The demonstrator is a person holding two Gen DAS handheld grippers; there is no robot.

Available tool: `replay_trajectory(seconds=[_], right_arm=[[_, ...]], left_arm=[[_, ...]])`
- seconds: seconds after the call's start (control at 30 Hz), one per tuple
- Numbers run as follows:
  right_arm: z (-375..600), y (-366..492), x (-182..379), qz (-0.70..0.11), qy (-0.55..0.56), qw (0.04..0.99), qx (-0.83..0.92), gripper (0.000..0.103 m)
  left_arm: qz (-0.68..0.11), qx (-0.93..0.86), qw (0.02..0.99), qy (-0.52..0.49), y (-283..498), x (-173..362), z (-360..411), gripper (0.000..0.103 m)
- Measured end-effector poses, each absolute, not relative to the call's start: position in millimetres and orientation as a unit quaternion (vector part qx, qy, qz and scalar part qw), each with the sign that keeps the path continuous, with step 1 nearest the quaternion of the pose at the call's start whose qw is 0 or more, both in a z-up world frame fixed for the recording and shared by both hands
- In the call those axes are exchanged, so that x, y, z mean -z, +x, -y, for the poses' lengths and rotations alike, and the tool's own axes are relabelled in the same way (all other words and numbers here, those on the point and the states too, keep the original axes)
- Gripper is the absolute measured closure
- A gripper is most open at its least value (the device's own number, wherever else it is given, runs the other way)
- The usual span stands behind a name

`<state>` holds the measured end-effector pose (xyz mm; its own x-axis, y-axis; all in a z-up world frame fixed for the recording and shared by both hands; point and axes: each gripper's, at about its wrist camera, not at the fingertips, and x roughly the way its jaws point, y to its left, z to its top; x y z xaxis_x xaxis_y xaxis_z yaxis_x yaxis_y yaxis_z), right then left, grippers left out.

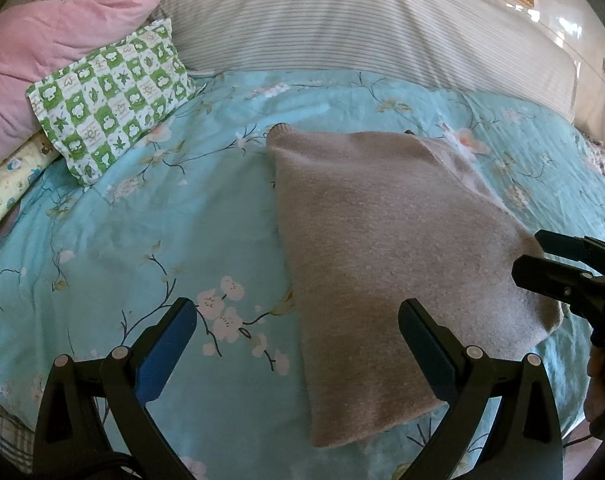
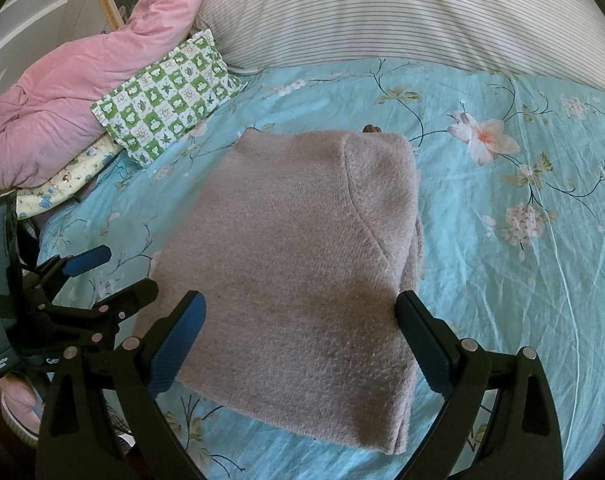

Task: Fold small clothes

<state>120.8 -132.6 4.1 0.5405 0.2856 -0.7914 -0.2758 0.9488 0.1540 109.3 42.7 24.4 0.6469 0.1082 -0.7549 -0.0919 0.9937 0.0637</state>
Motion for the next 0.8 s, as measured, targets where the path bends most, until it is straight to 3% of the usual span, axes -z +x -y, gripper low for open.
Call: replay_trajectory(seconds=[0.8], right_arm=[[131.3,120.6,-5.1,-0.449,0.012,0.879,-0.16,0.007]], left_arm=[[-0.414,-0.052,0.909,0.01,106.8,-26.0,-37.6,0.002]])
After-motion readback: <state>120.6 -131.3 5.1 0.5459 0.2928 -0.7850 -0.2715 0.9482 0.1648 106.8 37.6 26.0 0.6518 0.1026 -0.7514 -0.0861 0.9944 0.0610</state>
